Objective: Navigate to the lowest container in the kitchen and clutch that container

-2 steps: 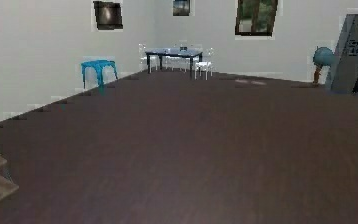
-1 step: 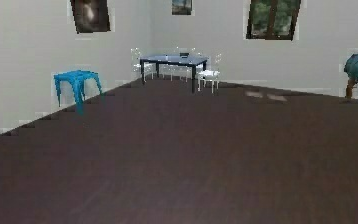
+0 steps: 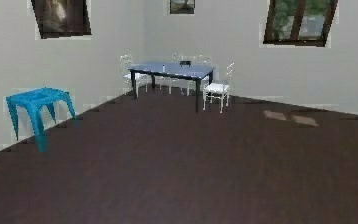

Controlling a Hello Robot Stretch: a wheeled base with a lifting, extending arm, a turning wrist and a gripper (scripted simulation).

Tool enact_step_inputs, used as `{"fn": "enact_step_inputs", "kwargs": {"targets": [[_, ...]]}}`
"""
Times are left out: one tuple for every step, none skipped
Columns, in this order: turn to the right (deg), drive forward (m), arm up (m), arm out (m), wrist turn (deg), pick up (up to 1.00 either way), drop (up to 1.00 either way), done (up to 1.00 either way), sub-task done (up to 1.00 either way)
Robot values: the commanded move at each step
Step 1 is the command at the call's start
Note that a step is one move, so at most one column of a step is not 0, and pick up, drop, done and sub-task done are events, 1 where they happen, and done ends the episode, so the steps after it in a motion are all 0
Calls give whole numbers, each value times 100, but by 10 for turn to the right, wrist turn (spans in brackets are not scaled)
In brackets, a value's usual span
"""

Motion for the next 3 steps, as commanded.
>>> {"fn": "enact_step_inputs", "kwargs": {"targets": [[0, 100, 0, 0, 0, 0, 0, 0, 0], [0, 100, 0, 0, 0, 0, 0, 0, 0], [0, 80, 0, 0, 0, 0, 0, 0, 0]]}}
